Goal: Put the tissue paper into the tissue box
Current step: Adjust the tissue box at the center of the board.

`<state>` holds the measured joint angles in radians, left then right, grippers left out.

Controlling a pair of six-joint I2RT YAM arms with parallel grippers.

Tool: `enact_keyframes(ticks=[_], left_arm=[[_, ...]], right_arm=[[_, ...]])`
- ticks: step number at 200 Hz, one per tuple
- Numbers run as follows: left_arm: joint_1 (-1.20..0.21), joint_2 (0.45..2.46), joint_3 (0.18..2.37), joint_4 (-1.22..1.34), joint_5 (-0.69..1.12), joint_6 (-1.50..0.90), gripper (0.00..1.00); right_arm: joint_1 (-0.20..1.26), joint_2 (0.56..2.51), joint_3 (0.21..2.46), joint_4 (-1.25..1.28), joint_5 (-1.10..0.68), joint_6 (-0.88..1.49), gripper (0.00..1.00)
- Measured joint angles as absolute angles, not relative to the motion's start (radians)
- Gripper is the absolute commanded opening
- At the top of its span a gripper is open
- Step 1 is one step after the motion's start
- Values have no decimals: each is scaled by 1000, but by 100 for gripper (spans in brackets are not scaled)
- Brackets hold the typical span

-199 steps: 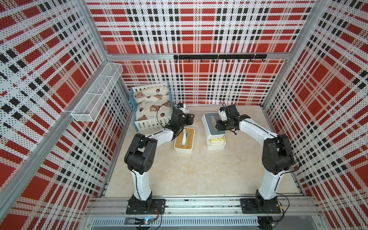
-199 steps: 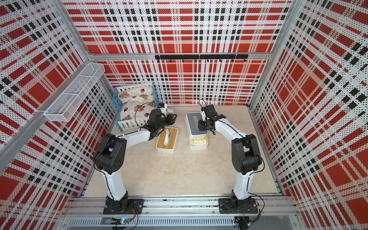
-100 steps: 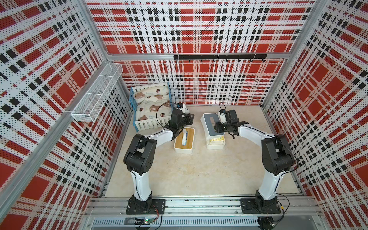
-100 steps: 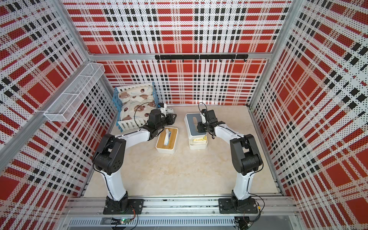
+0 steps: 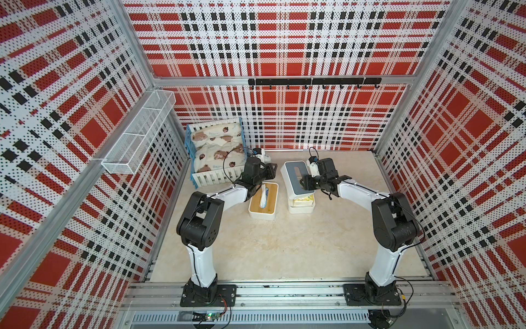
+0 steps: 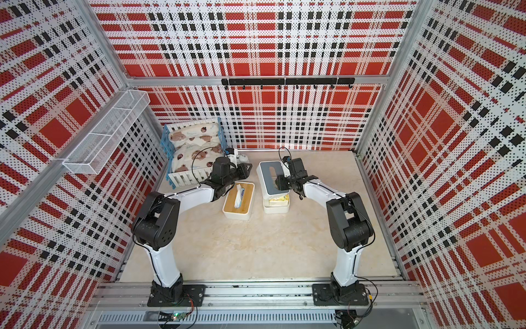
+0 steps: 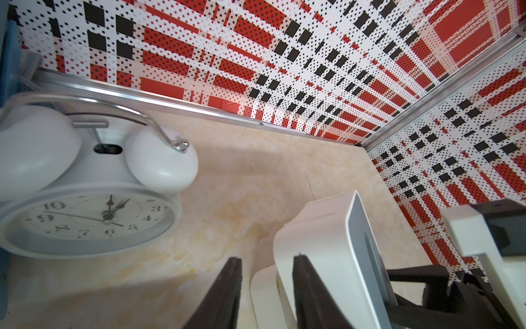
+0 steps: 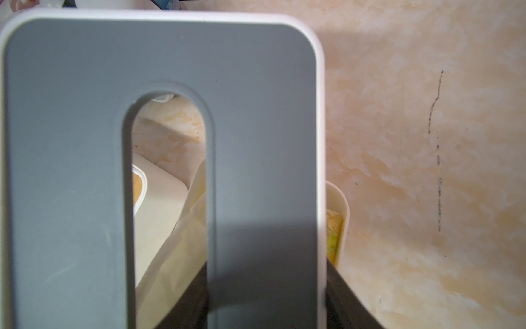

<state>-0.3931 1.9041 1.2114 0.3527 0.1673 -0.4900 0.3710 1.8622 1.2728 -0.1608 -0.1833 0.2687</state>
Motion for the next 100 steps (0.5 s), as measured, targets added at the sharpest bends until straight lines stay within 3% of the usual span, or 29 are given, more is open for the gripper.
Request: enact_keyframes(ticks=[100], left_arm=[[-366, 1904, 1192, 358, 160, -516, 36]], right_arm=[[372, 1860, 1257, -109, -247, 320, 28]])
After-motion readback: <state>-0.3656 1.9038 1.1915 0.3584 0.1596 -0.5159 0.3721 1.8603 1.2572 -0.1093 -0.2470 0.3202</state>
